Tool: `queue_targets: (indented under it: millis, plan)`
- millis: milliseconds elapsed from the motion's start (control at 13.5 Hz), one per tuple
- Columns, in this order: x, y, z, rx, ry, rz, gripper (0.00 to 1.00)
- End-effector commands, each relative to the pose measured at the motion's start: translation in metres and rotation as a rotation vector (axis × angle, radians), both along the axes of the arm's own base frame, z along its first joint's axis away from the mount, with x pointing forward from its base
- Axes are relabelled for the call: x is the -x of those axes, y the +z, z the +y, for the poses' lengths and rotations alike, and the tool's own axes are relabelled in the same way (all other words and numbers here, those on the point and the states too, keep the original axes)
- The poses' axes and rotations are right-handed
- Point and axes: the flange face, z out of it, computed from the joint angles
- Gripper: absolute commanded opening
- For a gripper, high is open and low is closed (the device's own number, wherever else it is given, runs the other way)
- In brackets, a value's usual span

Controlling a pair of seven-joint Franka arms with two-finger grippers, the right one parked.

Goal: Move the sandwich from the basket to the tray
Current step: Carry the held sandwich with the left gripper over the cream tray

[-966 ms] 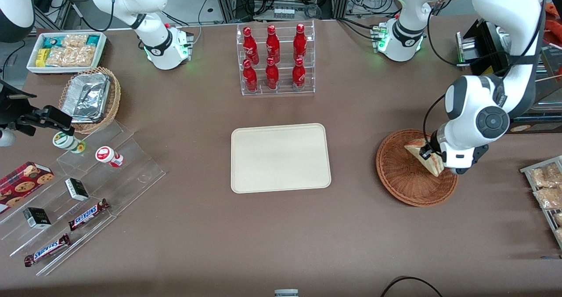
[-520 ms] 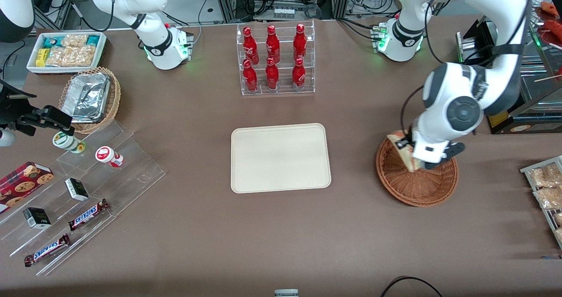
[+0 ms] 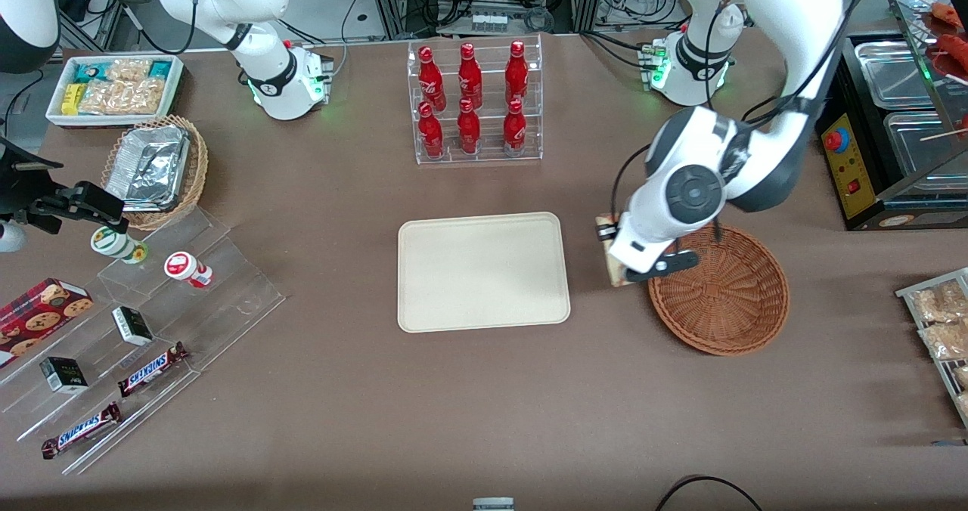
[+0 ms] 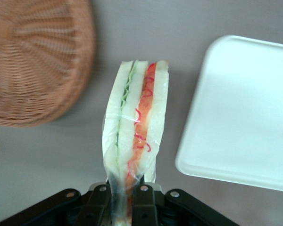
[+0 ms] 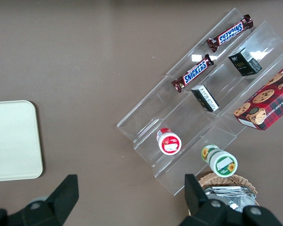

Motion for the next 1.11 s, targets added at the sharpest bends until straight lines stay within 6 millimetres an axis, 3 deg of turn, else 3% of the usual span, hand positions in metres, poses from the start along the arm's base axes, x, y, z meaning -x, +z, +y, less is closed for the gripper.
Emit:
queue_targets:
  millis: [0,149,446,669,1041]
  plan:
    - [-0.02,-0.02,-0.063,0.043,0.015,0.024,0.0]
    - [-0.011,-0.027,-0.117,0.045,0.011,0.015,0.0]
    - [0.005,-0.05,-0.178,0.036,0.015,-0.065,0.0]
    - [0.014,-0.076,-0.203,0.0,0.042,-0.122,0.0]
    - [0.016,-0.089,-0.215,0.004,0.055,-0.126,0.0]
